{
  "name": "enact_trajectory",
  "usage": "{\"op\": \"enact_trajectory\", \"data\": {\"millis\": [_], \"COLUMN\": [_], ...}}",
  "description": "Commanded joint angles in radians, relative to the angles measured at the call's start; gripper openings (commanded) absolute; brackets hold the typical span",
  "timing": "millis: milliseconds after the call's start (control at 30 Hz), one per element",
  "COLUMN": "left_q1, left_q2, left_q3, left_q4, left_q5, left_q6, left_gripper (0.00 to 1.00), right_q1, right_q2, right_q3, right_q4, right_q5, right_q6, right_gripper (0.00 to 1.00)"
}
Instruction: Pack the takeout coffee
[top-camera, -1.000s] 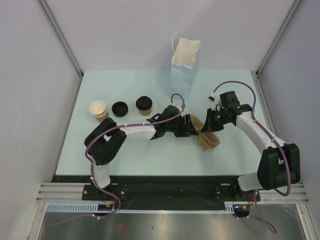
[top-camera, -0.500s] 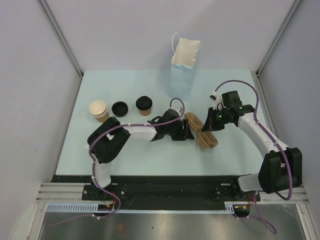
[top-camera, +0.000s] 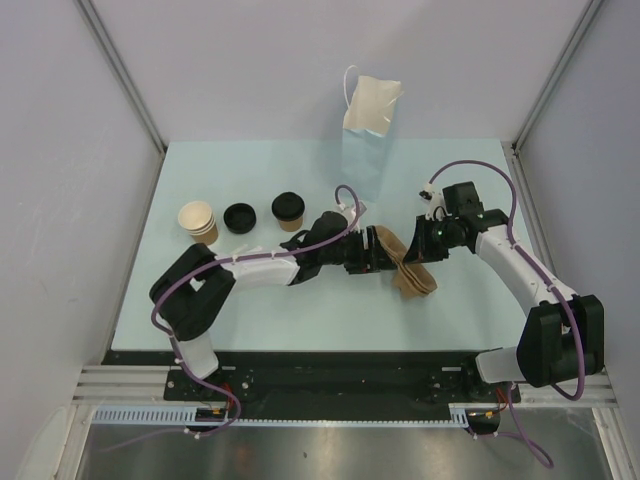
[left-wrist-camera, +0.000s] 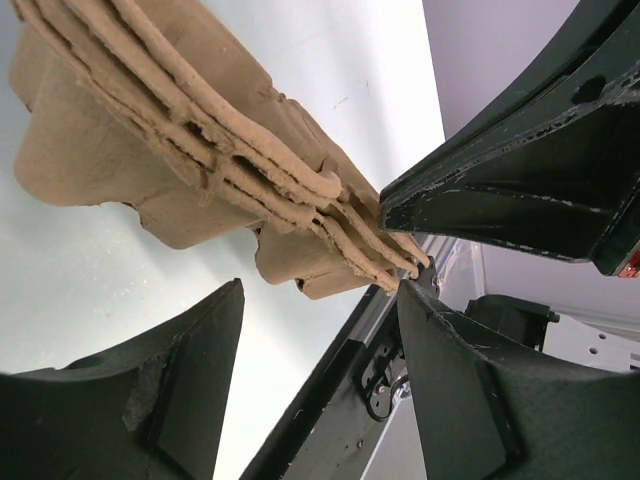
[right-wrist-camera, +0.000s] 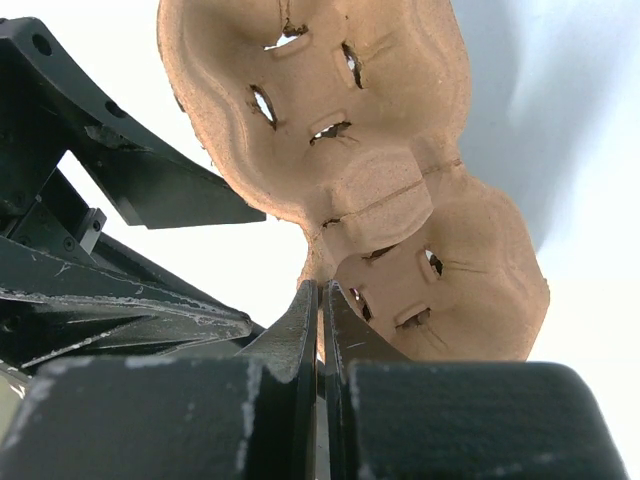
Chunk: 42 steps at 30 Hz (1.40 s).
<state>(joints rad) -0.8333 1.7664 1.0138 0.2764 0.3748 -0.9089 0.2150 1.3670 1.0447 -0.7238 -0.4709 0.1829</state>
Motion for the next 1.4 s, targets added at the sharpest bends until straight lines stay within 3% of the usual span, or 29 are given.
{"op": "enact_trajectory", "data": {"millis": [0, 767, 1367], "left_q1": [0.0, -0.009, -0.006], "left_q2": [0.01, 0.111, 0.163], "left_q3": [0.052, 0.117, 0.147], "left_q4": [0.024, -0.011, -0.152], "left_q5": [0.009, -0.028, -0.122], "left_q6": [-0.038, -0.084, 0.005], "left_gripper": [0.69, 0.66, 0.37], "right_q1": [0.007, 0.009, -0.009], "right_q2": [-0.014, -0.005, -0.014], "right_q3": [0.012, 0.012, 0.012], "right_q4": [0.023, 0.023, 0.018], "right_q5": [-0.008, -0.063, -0.068], "right_q6": [0.006, 0.033, 0.03], "right_gripper": [0.0, 0.0, 0.0]}}
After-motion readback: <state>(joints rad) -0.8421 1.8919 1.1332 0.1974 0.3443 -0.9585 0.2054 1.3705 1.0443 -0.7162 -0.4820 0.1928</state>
